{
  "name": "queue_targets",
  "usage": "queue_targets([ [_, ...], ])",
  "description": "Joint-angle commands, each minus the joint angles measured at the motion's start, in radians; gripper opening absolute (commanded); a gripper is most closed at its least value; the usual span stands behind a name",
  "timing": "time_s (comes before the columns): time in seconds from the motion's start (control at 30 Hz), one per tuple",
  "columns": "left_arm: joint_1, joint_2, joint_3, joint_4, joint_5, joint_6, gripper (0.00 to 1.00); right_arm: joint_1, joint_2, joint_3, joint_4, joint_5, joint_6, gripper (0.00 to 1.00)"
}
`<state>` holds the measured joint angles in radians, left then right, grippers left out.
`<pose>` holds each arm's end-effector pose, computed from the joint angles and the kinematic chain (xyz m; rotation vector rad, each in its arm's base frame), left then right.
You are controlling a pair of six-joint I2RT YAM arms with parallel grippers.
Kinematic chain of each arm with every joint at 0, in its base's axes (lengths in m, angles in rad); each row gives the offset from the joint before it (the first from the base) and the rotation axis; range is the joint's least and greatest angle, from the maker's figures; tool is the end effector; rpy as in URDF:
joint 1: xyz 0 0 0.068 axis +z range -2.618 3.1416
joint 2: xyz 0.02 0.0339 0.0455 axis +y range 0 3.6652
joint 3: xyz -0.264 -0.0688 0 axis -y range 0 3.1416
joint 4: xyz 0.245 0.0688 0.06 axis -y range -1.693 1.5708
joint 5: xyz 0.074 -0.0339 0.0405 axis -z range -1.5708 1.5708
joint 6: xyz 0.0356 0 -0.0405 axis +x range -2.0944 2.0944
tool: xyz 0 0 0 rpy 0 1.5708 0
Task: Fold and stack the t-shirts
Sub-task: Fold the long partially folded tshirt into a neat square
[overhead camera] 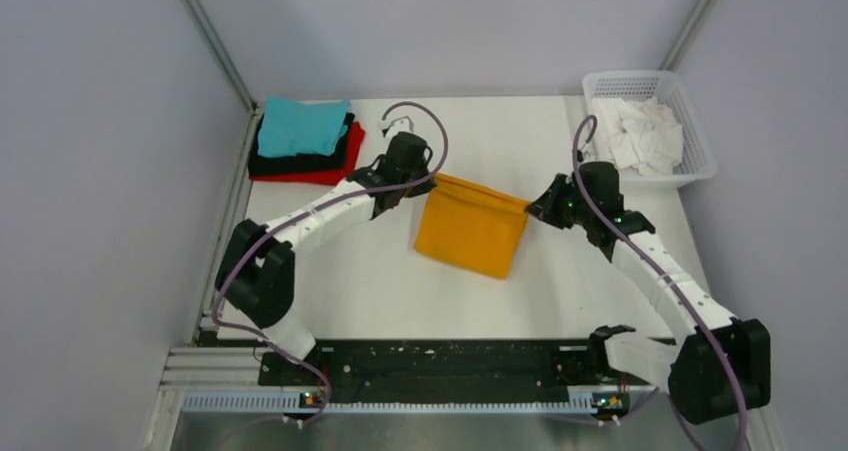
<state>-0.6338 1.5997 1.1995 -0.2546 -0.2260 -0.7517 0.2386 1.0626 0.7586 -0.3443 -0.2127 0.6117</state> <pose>0.2971 -0.2085 0.2710 -0.2584 2.2405 -0.5123 0.2217 0.0617 0.2624 0.3055 2.2739 0.6925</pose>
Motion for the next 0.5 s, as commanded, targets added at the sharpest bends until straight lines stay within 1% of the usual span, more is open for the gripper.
queue_targets([
  [0.0, 0.062, 0.097, 0.115, 0.029, -0.068, 0.056, 0.0, -0.039, 0.093, -0.004, 0.109, 0.007, -0.016, 0.0],
  [0.17, 0.085, 0.214, 0.2, 0.003, -0.053, 0.07, 0.0, -0.063, 0.206, 0.018, 0.155, 0.057, 0.018, 0.0],
  [0.27, 0.095, 0.265, 0.223, -0.004, -0.015, 0.066, 0.0, -0.069, 0.262, 0.028, 0.184, 0.055, 0.029, 0.0],
  [0.3, 0.097, 0.277, 0.224, -0.002, 0.008, 0.065, 0.0, -0.07, 0.278, 0.034, 0.186, 0.055, 0.031, 0.03],
  [0.33, 0.099, 0.287, 0.224, 0.005, 0.018, 0.064, 0.08, -0.074, 0.296, 0.04, 0.186, 0.056, 0.032, 0.07],
  [0.37, 0.1, 0.296, 0.226, 0.009, 0.027, 0.063, 0.18, -0.076, 0.312, 0.048, 0.186, 0.055, 0.034, 0.13],
  [0.4, 0.102, 0.303, 0.234, 0.01, 0.035, 0.067, 0.38, -0.077, 0.326, 0.057, 0.189, 0.056, 0.03, 0.2],
  [0.43, 0.104, 0.307, 0.243, 0.009, 0.043, 0.076, 0.52, -0.079, 0.338, 0.067, 0.189, 0.056, 0.024, 0.32],
  [0.47, 0.106, 0.307, 0.253, 0.006, 0.048, 0.083, 0.64, -0.081, 0.346, 0.08, 0.19, 0.058, 0.019, 0.42],
])
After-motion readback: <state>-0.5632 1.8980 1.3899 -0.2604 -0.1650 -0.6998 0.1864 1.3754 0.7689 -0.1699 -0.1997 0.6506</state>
